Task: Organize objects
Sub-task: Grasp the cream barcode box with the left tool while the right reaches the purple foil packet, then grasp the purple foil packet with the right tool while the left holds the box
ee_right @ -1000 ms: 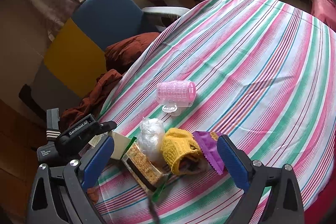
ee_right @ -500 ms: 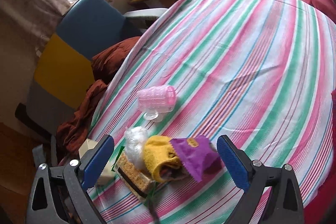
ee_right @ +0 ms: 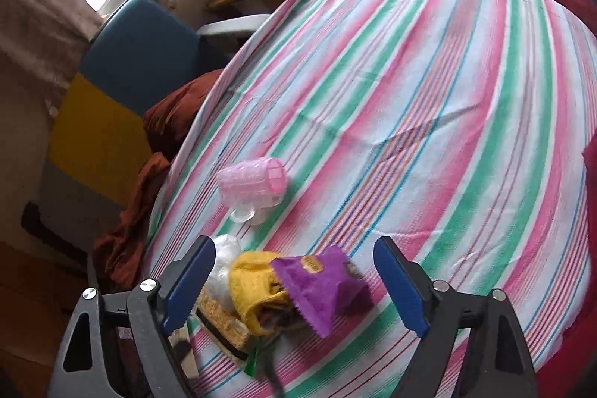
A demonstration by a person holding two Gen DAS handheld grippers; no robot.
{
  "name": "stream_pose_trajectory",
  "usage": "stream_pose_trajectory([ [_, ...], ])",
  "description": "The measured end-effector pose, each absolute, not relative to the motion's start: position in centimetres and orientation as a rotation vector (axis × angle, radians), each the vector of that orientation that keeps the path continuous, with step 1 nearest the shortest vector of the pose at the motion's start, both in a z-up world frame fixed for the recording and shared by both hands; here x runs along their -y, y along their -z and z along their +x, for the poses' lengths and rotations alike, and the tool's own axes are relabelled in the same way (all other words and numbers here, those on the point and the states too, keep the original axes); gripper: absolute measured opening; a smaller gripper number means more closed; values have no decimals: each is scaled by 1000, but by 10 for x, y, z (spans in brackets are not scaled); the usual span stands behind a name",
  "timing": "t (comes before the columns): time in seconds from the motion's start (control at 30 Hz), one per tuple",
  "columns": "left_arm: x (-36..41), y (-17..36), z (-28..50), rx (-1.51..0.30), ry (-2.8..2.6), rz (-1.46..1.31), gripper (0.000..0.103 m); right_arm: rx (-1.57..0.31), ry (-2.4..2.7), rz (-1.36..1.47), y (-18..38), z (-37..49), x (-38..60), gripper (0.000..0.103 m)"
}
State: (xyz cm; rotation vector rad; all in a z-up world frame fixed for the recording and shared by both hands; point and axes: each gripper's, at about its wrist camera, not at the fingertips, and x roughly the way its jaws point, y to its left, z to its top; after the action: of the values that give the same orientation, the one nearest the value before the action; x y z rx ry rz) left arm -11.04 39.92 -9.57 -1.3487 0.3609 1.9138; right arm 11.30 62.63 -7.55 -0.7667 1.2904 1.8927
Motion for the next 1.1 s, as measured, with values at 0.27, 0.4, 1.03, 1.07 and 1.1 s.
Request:
stream_pose_trajectory([
  [0.27,-374,97,-84,-311,-1901,-1343,53,-1323,-1801,-892,98,108,-627,75],
  [0.4,-369,98,-76,-329,-1909,-1320,54,-1259,-1744,-942,102,107,-628,75],
  [1.03,-365,102,-79,-264,-1893,-1316,55,-1471,-1713,-800,111,127,-630,76],
  [1.07,-365,102,-78,-263,-1894,-1314,55,-1459,-1696,-810,112,128,-631,76],
  [1.1,-365,102,-78,-261,-1896,-1312,55,-1460,-1686,-818,114,127,-631,76],
])
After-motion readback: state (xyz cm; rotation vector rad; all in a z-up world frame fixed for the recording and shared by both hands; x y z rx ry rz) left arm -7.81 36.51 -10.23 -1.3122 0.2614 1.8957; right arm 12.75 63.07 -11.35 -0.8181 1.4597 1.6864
